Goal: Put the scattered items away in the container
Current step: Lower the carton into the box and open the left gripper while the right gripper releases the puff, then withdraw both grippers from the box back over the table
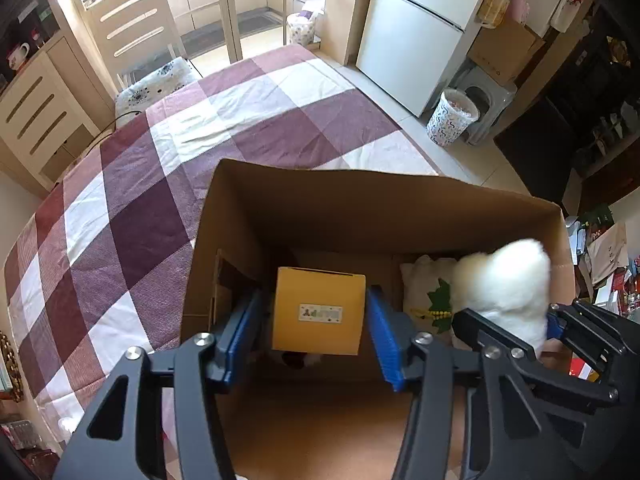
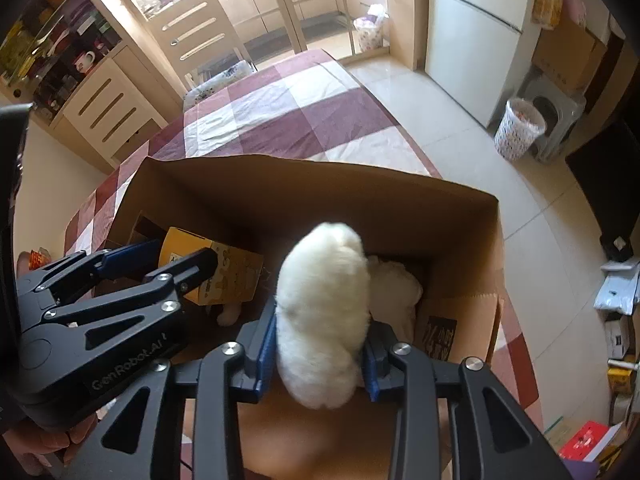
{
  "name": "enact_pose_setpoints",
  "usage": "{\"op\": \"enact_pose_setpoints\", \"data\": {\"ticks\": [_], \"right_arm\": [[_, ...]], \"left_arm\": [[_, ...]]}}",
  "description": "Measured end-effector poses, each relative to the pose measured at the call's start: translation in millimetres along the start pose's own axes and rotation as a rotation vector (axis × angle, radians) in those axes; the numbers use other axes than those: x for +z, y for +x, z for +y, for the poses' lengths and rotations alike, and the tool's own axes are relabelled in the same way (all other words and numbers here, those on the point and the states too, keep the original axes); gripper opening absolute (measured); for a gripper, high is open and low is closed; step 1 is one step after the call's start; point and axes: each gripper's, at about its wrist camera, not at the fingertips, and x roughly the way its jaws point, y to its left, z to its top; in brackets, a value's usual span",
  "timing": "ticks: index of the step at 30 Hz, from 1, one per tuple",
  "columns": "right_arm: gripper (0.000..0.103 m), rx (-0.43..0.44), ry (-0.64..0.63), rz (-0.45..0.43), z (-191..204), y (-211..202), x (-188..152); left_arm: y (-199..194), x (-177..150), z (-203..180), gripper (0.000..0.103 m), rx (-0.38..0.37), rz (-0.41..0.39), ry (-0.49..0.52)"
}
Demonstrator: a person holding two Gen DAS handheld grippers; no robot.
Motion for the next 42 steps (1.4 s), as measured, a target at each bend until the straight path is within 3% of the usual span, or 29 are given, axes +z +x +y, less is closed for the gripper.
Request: {"op": "enact_pose_setpoints", "data": {"ticks": [6,8,10,18,23,27,30,34,37,42], "right_arm": [[0.050,0.024,0.003,0.004,-0.3,-10.3,0.5],[0.052,-0.025,-0.033,0.085,3.2,-5.8,5.4],[0.052,-0.084,-0.035,0.230,3.3,5.7,9.5],[0.052,-0.017,0.062,0.037,4.2,-49.8,4.3],[0.052,0.022,-0.005,0.030,29.3,-71.3,-5.9],[0.052,0.020,-0.102,0.058,60.5,-76.5,-24.7],[0.052,0.034,-0.149,0.019,85.5,-82.4,-46.6],[0.052,0.158,-0.192,-0.108,116.4,-101.9,-75.8],[0.052,0.163,-0.287,-0.205,153.5,-112.7,-91.6],[0.052,0.116,-0.533,-0.157,228.9,-97.7,-135.2]], "left_arm": [[-14.7,-1.2,6.1,0.063,-0.010,-0.022,-0.019],[-21.4,-2.8,8.4,0.064,-0.022,-0.032,-0.029],[-30.9,-4.8,10.1,0.066,-0.027,-0.048,-0.038],[-86.4,-22.9,24.1,0.071,-0.023,-0.155,-0.080],[-120.4,-46.3,42.8,0.076,-0.032,-0.213,-0.137],[-141.3,-79.1,64.8,0.080,-0.022,-0.235,-0.192],[-153.0,-114.1,89.3,0.084,-0.007,-0.243,-0.259],[-166.2,-171.0,132.4,0.086,0.025,-0.246,-0.364],[-179.6,-210.1,164.5,0.087,0.047,-0.270,-0.460],[-202.1,-276.4,209.5,0.094,0.107,-0.315,-0.624]]}}
